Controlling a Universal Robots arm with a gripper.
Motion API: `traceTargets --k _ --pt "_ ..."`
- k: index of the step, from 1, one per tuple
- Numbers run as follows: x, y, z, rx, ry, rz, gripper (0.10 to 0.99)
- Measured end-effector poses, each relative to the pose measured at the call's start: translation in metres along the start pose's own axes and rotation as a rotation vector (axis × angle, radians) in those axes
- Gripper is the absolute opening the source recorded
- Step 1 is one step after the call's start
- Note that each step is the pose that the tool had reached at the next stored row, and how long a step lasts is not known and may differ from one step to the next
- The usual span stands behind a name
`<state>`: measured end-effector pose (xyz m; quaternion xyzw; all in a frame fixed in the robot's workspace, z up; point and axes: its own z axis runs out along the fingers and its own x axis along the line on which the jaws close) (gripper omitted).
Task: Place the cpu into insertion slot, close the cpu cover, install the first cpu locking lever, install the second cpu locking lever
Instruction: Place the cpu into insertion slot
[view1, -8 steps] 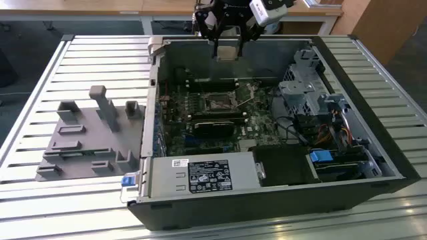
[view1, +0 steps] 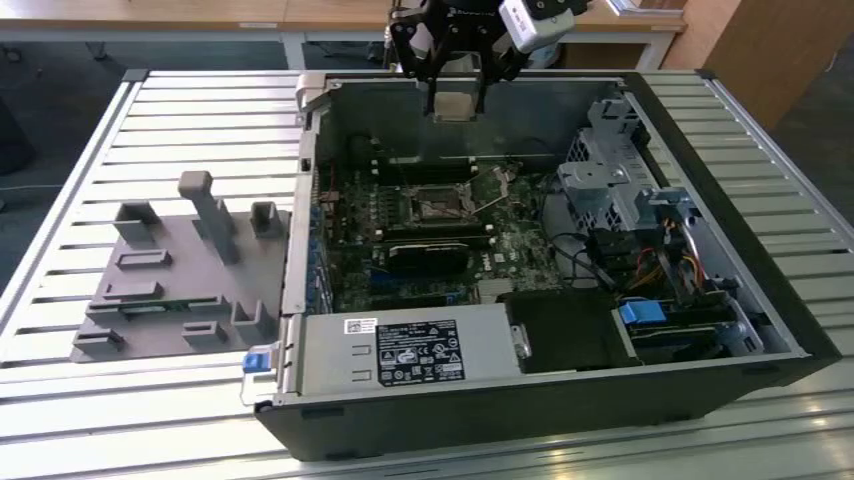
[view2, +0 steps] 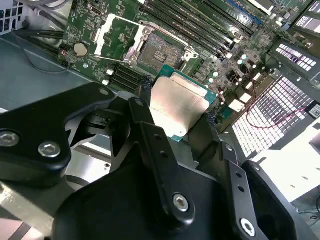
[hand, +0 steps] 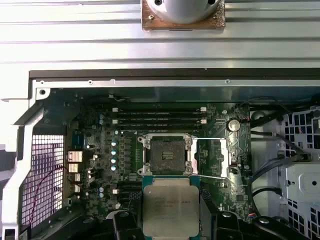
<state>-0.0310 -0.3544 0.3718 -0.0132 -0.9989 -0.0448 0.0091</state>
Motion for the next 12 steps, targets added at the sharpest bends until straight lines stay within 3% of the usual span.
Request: traceTargets --k 12 --pt "0.0 0.0 0.0002 -0.001 -0.0059 0.065 0.541"
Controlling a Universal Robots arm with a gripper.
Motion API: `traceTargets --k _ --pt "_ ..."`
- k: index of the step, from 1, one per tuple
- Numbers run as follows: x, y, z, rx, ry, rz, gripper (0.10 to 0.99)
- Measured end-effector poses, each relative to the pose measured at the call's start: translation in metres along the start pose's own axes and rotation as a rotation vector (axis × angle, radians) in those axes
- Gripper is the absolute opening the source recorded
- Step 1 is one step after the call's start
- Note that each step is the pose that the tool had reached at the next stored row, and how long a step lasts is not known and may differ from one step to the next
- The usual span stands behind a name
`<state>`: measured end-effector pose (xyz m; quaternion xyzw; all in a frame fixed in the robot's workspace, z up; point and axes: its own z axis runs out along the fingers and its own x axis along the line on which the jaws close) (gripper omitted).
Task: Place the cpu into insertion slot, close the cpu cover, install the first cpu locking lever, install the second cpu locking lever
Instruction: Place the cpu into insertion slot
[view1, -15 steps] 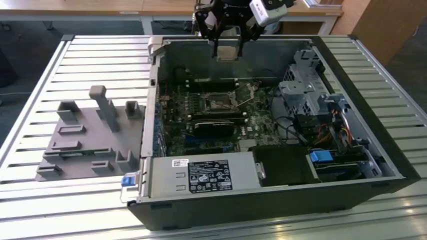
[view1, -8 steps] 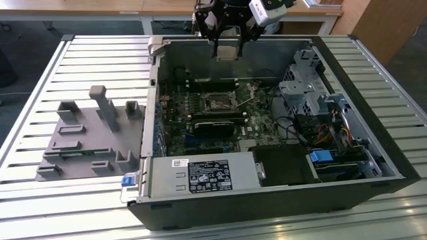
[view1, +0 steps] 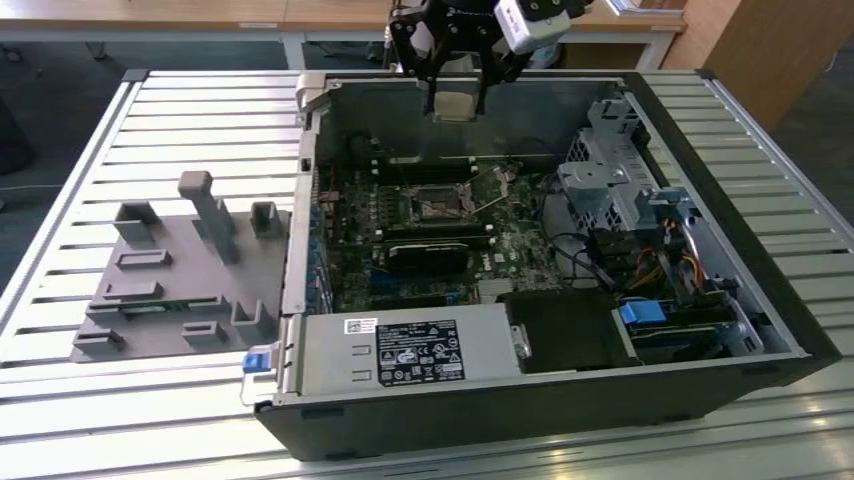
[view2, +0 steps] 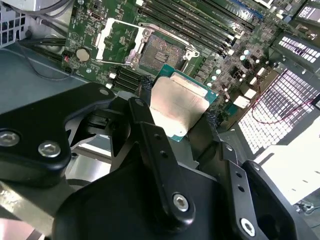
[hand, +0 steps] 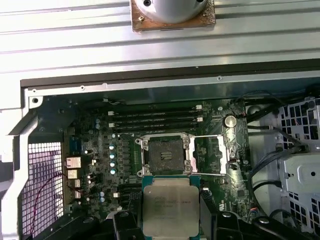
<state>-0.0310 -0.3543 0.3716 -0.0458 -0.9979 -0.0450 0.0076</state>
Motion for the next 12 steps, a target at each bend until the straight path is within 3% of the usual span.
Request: traceTargets --k 12 --pt "0.0 0.0 0.0005 -0.001 -0.0071 0.08 0.541"
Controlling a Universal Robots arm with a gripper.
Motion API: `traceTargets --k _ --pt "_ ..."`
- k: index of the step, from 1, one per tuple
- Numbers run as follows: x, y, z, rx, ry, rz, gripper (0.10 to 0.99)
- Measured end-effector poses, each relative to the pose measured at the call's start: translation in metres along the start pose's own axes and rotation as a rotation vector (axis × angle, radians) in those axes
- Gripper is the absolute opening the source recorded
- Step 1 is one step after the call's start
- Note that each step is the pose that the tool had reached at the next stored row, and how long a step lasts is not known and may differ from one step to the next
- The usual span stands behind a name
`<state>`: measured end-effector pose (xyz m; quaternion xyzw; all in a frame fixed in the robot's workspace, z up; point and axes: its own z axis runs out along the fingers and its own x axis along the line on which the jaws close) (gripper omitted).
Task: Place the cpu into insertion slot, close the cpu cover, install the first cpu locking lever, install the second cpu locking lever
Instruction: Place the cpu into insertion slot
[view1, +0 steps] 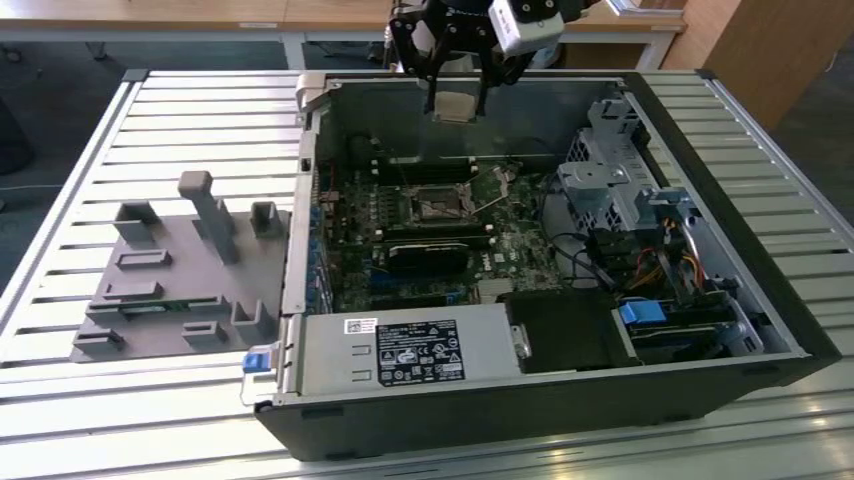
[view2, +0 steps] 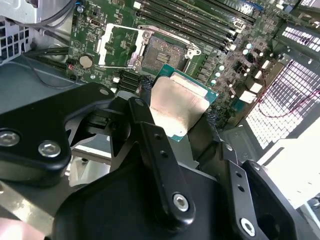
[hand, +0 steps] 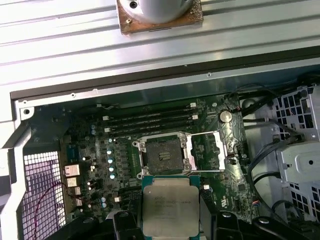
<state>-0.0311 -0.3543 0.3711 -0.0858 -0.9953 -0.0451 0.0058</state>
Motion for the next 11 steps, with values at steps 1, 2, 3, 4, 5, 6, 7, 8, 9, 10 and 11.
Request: traceTargets --k 1,2,3,4,5,6,7,8,9,10,11 --pt "0.0 0.0 0.0 0.0 -0.0005 0.005 0.541" --pt "0.0 0.0 0.0001 0.0 -0.0009 0.01 0.541" --pt "0.0 0.0 0.0001 0.0 -0.0013 0.014 0.541" --pt "0.0 0.0 0.0002 0.0 -0.0016 0.018 0.541" --pt "0.0 0.0 0.0002 0.0 -0.002 0.022 0.541" --pt "0.0 0.0 0.0003 0.0 -0.0023 0.026 0.541" --pt "0.0 0.0 0.0003 0.0 -0.0027 0.03 0.541" --pt "0.0 0.0 0.0003 -0.001 -0.0031 0.034 0.541" --pt "0.0 0.0 0.0004 -0.001 -0.0034 0.038 0.541" --pt "0.0 0.0 0.0004 -0.001 -0.0038 0.042 0.541" --pt "0.0 0.0 0.0004 -0.001 -0.0042 0.047 0.541"
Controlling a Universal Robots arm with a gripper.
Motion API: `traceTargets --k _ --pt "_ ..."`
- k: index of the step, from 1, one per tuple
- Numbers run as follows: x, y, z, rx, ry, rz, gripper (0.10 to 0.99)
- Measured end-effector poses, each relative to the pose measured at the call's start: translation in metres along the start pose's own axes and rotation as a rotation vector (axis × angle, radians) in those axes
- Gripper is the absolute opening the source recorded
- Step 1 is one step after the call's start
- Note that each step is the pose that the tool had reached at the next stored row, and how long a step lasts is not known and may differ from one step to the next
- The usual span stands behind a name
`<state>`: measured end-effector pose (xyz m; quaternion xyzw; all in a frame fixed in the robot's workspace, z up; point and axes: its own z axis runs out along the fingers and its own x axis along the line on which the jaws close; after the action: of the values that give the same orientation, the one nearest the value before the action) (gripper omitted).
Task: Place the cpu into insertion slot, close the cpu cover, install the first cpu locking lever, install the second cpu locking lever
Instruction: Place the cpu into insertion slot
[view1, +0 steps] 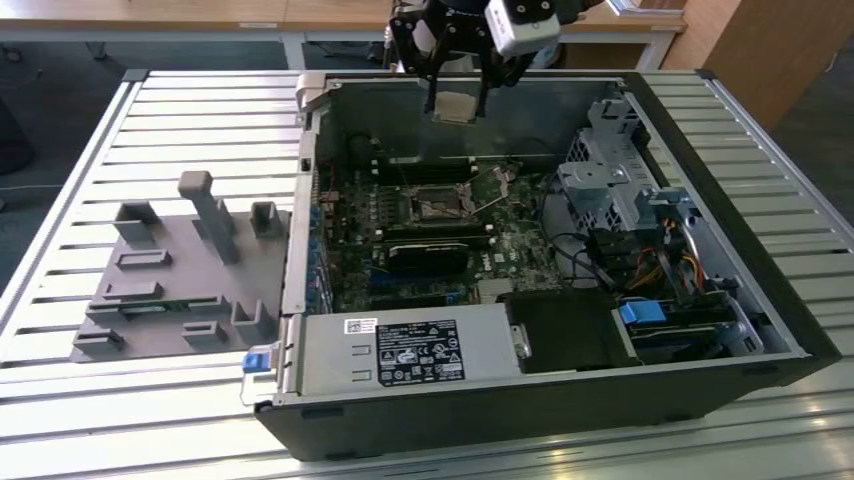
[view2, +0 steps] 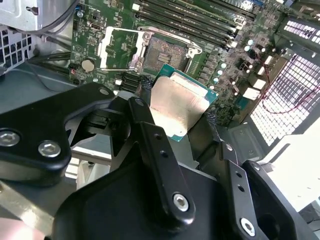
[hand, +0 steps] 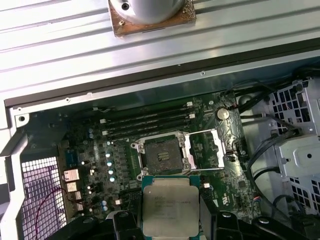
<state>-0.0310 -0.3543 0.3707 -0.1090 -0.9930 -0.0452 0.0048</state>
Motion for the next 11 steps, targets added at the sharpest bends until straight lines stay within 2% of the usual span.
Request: traceTargets --k 11 --pt "0.0 0.0 0.0005 -0.001 -0.0045 0.05 0.541"
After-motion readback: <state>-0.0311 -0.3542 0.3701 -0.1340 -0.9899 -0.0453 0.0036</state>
